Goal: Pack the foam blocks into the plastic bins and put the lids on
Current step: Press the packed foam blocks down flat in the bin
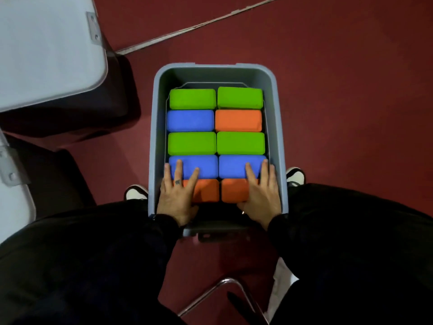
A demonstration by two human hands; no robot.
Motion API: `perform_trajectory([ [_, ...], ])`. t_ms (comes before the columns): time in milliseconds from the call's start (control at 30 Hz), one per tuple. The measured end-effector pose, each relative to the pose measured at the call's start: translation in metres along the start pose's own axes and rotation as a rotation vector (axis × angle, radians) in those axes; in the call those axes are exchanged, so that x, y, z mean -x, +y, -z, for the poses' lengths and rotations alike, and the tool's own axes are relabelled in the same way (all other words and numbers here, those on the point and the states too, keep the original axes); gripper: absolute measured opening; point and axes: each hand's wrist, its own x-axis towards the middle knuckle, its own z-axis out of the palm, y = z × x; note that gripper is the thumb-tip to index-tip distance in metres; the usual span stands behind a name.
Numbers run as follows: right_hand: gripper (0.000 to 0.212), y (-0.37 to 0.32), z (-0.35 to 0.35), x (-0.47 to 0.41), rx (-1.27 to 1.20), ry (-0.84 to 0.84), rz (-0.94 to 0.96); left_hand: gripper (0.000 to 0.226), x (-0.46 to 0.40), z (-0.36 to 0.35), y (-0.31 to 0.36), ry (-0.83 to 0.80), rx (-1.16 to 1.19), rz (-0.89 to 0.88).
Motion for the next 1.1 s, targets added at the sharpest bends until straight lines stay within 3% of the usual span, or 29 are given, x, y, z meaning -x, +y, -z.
perform_trajectory([
  [67,0.119,-0.011,-0.001,0.019,-0.196,0.132,-0.188,0.123,0.002,0.008,0.008,0.009,0.016,0.117],
  [133,0.100,-0.028,-0.004,0.027,-0.579,0.166,-0.490,0.120,0.004,0.012,0.015,-0.042,0.080,0.154],
  [200,0.085,-0.040,0.001,0.024,-0.865,0.207,-0.745,0.115,0.008,0.010,0.015,-0.038,0.049,0.070],
  [233,0.082,-0.038,0.002,0.020,-0.897,0.225,-0.784,0.113,0.011,0.009,0.015,-0.020,-0.014,-0.012],
  [300,0.068,-0.034,0.005,0.018,-0.827,0.201,-0.758,0.107,0.017,0.004,0.011,-0.031,-0.084,-0.121],
  [467,0.040,-0.034,0.001,0.041,-0.732,0.256,-0.519,0.103,0.015,0.003,0.002,-0.066,-0.094,-0.074],
  [600,0.066,-0.028,0.003,0.031,-0.709,0.042,-0.439,0.106,0.008,0.005,0.009,-0.047,-0.151,-0.152],
  [733,0.067,-0.042,0.016,0.016,-0.558,0.046,-0.458,0.094,0.002,0.007,0.017,-0.019,-0.116,-0.137],
  [833,0.076,-0.043,0.026,-0.008,-0.762,0.089,-0.542,0.092,0.003,0.003,0.010,-0.033,-0.118,-0.169],
  [933,0.080,-0.034,0.032,-0.024,-0.881,-0.017,-0.645,0.101,0.001,0.005,0.012,-0.026,-0.078,-0.052],
  [1000,0.083,-0.034,0.031,-0.023,-0.892,-0.037,-0.589,0.111,0.001,0.005,0.011,-0.080,-0.013,0.037],
  [1100,0.075,-0.030,0.018,-0.014,-0.969,-0.036,-0.495,0.117,0.006,0.002,0.006,-0.145,-0.038,0.035],
])
